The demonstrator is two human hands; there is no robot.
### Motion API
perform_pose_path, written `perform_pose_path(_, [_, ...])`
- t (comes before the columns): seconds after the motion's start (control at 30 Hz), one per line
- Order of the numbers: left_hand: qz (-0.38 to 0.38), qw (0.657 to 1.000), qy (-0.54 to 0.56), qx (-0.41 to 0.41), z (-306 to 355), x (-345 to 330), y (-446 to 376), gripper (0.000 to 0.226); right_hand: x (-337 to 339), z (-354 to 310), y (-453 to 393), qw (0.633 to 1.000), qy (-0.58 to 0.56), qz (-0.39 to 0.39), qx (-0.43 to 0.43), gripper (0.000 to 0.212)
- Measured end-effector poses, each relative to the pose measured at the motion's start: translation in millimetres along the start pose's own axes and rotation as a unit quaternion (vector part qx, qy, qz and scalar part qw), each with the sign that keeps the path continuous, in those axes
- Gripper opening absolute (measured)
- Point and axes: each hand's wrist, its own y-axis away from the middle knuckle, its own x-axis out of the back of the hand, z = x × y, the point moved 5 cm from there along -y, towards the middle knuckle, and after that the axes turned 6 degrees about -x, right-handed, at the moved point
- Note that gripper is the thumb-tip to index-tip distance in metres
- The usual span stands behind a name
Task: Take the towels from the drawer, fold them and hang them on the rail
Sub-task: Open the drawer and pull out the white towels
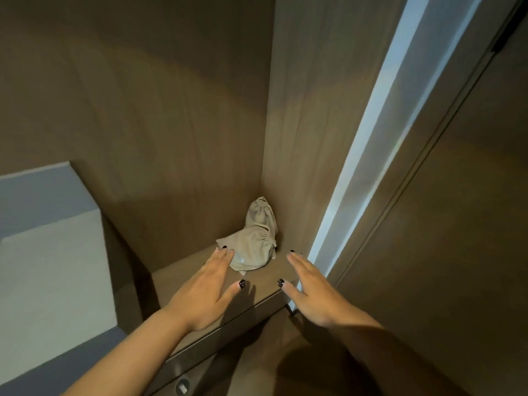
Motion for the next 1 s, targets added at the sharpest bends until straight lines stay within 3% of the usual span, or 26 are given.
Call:
perform_pose_path(0.27, [0.016, 0.986, 0.032, 0.162, 23.8, -66.6, -2.9, 0.075, -12.9, 49.5, -62.1, 0.982, 0.035, -0.147, 0.109, 0.068])
perform_pose_path(0.47, [0.038, 0.97, 0.076, 0.226, 21.4, -124.1, 3.3, 0.074, -43.1, 70.2, -74.1, 0.971, 0.048, -0.198, 0.129, 0.066])
perform_pose_path(0.73, [0.089, 0.94, 0.123, 0.304, -48.7, -232.8, 26.5, 0.074, -161.8, 107.3, -103.4, 0.976, 0.016, -0.202, 0.084, 0.062])
perform_pose_path(1.0, [0.112, 0.946, 0.097, 0.29, -110.6, -355.1, 33.7, 0.073, -298.3, 156.8, -141.7, 0.98, 0.004, -0.162, 0.118, 0.063])
